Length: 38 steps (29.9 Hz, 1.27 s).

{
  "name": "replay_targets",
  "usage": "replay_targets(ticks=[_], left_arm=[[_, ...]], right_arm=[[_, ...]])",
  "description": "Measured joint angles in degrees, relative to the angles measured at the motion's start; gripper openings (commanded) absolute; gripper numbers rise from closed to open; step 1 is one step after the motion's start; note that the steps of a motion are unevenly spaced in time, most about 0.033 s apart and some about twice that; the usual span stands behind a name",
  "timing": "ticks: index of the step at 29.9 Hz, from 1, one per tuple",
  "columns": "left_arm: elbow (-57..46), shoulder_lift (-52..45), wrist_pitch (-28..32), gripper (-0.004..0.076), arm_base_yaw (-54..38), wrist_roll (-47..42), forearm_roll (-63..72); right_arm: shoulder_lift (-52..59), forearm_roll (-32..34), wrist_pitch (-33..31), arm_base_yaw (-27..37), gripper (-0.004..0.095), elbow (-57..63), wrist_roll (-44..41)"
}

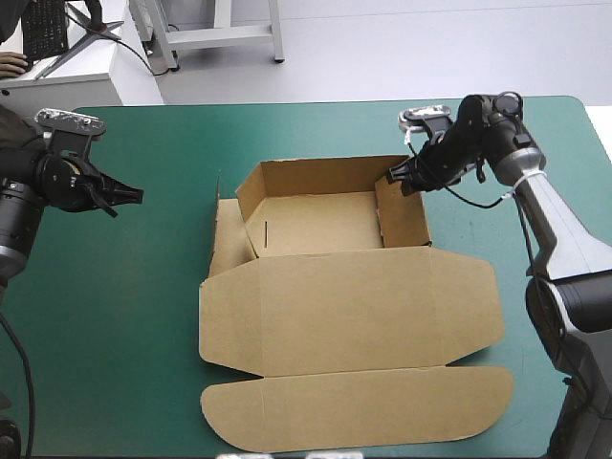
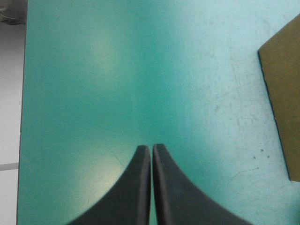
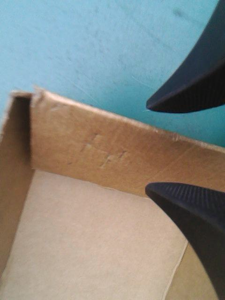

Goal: Fold the box

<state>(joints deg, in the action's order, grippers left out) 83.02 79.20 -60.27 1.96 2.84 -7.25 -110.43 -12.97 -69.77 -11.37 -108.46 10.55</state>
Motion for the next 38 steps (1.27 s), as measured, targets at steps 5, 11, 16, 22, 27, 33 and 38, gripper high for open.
replay_targets(ticks=[5, 11, 16, 22, 27, 33, 38], left_arm=[[0.0, 0.18, 0.0, 0.0, 0.0, 0.36, 0.0], [0.0, 0.42, 0.0, 0.0, 0.0, 0.36, 0.0], [0.0, 0.41, 0.0, 0.0, 0.0, 0.67, 0.0], [0.0, 0.41, 0.0, 0.0, 0.0, 0.78, 0.0], [0.0, 0.41, 0.0, 0.0, 0.0, 0.78, 0.0], [0.0, 0.41, 0.0, 0.0, 0.0, 0.78, 0.0], [0.0, 0.44, 0.0, 0.0, 0.0, 0.78, 0.0]], right_arm=[[1.83, 1.04, -0.94, 0.0, 0.0523, -5.33, -6.69], [5.56, 1.68, -1.27, 0.0, 0.0527, -2.14, -9.44], [7.31, 0.95, -1.46, 0.0, 0.0527, 5.84, -8.91], [5.94, -0.17, -0.98, 0.0, 0.0525, 7.14, -6.08], [3.02, -0.26, 0.51, 0.0, 0.0525, 7.14, -5.65], [-1.89, -1.41, 1.86, 0.0, 0.0458, 7.14, -5.54], [-5.02, -3.43, 1.73, 0.0, -0.0001, 7.31, -5.59]])
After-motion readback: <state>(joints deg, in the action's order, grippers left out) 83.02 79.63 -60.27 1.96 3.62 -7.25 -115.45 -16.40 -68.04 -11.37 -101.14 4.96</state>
